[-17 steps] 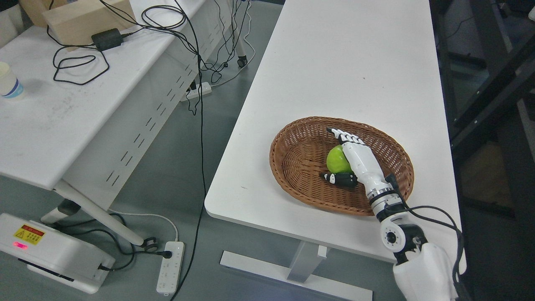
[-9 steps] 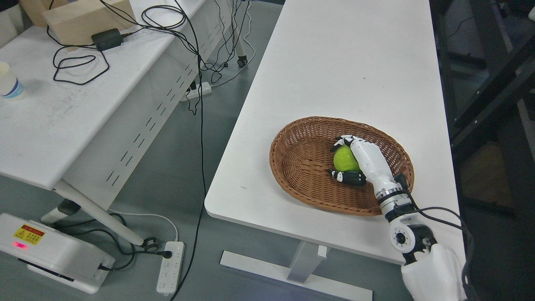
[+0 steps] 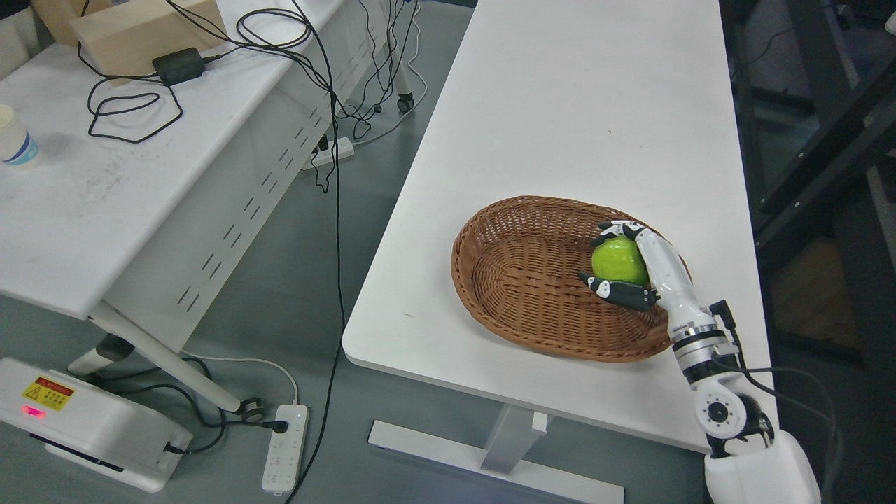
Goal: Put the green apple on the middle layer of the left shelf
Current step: 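Close the right hand fingers around the green apple, then lift the green apple out of the basket with the right hand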
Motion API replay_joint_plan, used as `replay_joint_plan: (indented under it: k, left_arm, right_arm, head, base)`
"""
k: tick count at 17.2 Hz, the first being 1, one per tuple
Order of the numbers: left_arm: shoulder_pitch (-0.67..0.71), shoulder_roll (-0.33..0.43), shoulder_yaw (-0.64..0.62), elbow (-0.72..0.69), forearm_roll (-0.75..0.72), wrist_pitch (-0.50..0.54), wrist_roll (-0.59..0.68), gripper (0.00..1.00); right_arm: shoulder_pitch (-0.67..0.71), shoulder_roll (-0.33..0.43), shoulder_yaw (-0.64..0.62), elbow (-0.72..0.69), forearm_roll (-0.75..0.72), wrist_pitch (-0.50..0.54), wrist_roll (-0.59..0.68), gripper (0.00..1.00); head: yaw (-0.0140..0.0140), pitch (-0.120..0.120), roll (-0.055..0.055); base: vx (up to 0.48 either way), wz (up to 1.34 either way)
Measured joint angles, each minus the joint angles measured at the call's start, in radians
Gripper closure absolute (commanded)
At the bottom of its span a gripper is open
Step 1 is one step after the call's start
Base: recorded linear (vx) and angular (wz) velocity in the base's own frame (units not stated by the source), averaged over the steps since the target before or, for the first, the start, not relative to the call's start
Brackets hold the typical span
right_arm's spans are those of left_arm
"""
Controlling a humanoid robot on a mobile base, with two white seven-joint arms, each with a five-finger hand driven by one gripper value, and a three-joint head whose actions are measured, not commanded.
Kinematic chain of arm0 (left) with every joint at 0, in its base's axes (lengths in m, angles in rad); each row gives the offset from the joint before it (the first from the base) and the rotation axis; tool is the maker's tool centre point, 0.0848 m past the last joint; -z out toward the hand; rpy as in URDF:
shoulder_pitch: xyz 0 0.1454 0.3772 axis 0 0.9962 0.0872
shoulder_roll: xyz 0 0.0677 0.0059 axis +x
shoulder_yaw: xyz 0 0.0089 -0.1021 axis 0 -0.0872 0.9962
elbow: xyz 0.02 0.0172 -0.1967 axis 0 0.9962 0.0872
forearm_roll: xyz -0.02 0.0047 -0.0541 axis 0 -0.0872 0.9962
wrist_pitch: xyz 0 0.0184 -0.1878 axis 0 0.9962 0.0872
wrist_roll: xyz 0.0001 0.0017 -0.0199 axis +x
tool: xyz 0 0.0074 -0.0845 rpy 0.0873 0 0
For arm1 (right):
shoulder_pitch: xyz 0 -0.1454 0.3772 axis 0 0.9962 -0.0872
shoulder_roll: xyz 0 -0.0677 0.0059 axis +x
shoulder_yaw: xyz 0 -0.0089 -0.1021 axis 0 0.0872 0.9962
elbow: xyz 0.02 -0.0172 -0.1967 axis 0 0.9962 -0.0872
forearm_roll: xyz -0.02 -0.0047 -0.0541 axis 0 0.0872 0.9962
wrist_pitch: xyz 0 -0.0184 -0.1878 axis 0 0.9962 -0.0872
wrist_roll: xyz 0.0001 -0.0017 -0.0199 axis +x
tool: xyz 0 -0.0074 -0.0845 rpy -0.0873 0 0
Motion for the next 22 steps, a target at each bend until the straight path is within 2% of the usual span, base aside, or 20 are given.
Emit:
replay_joint_plan:
  k: [5,9,22]
  left_arm:
    - [0.000,0.000,0.000,0.000,0.000,0.000,0.000,0.00]
    - [0.000,0.000,0.000,0.000,0.000,0.000,0.000,0.00]
    - [0.000,0.000,0.000,0.000,0.000,0.001,0.000,0.00]
  right_arm:
    - [0.064,-0.009,-0.089,-0.070,-0.205,0.011,0.052,1.00]
    - [0.123,0.004,-0.150,-0.111,-0.329,-0.056,0.054,1.00]
    - [0.217,0.136,-0.247,-0.162,-0.393,-0.078,-0.066,1.00]
  head:
    - [0.0000,0.000,0.000]
    - [0.0000,0.000,0.000]
    - [0.0000,0.000,0.000]
  base:
    - [-0.008,-0.01]
    - [-0.026,-0.07]
    - [-0.024,-0.07]
